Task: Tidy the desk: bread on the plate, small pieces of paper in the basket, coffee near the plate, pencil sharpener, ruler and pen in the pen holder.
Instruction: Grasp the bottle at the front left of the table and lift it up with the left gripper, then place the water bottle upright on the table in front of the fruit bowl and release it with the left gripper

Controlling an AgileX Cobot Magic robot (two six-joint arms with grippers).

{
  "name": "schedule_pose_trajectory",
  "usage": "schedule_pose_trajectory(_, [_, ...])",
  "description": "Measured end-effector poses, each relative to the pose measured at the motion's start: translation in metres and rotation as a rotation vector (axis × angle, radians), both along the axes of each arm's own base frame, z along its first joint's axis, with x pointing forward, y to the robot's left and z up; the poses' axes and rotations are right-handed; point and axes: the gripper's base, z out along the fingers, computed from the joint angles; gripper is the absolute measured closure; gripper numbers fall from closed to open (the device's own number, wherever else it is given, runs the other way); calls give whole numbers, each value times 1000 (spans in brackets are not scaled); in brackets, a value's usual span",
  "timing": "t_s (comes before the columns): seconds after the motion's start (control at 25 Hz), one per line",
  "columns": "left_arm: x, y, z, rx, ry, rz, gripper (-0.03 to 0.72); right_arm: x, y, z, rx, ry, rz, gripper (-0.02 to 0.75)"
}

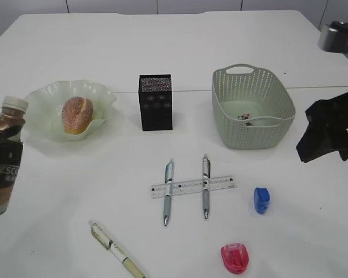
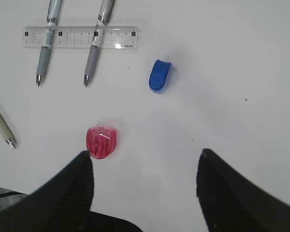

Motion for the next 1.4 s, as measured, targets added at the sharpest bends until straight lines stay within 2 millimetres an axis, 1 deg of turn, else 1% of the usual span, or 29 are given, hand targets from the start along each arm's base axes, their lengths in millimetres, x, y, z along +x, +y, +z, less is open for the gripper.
schedule_pose_trajectory(0.12, [-9,3,9,-38,-141,19,311,0,0,0,0,0,2,246])
schedule_pose_trajectory(0.2, [-14,5,11,-56,-233,31,311,0,0,0,0,0,2,246])
schedule_pose_trajectory(0.36, [-19,9,9,-95,-377,60,312,0,0,0,0,-1,3,247])
schedule_pose_trajectory(0.44, [-21,11,5,-107,-440,72,312,0,0,0,0,-1,3,247])
schedule_pose_trajectory(0.56, [-20,11,-1,-113,-526,75,312,0,0,0,0,-1,3,247])
schedule_pose_trajectory(0.72, [-14,8,-7,-100,-574,44,312,0,0,0,-3,-3,12,246])
schedule_pose_trajectory(0.96, [-10,2,4,-113,-769,-32,312,0,0,0,-5,-2,13,246])
schedule_pose_trajectory(1.2, [-12,-9,6,-98,-814,-172,314,0,0,0,-10,-6,22,246])
schedule_pose_trajectory(1.4, [-10,-12,0,-159,-787,-183,323,1,0,0,-9,-19,20,246])
